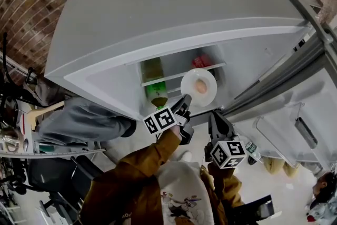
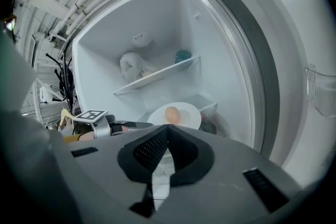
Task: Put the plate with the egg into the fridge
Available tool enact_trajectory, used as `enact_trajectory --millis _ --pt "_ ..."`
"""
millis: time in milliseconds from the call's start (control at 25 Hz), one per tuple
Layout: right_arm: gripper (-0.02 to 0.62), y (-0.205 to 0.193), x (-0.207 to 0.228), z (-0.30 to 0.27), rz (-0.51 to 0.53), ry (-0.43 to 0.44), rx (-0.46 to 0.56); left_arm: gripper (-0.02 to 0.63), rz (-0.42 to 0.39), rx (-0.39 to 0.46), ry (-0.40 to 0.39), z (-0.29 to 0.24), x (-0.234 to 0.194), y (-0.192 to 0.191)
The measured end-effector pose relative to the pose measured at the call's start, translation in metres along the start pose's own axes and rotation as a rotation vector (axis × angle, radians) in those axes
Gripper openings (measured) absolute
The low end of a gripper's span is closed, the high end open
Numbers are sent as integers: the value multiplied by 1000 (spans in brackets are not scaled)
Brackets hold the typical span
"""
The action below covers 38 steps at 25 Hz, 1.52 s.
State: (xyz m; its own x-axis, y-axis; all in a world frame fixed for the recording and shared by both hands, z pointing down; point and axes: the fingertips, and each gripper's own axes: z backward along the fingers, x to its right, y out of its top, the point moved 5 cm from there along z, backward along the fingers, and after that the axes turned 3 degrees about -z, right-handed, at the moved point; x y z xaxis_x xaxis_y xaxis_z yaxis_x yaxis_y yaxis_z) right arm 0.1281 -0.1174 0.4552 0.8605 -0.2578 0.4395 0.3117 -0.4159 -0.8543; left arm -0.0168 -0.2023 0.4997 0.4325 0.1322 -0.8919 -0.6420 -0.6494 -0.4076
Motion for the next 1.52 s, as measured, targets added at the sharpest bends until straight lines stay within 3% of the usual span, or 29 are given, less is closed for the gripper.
enact_trajectory --millis 720,1160,1520 --pt "5 12 18 -36 32 -43 -5 14 91 46 19 -27 -15 6" --pt "5 12 20 -40 33 -37 -21 14 215 89 21 -40 -20 9" --pt "5 15 22 -41 35 -22 -27 14 325 131 76 -58 -26 8"
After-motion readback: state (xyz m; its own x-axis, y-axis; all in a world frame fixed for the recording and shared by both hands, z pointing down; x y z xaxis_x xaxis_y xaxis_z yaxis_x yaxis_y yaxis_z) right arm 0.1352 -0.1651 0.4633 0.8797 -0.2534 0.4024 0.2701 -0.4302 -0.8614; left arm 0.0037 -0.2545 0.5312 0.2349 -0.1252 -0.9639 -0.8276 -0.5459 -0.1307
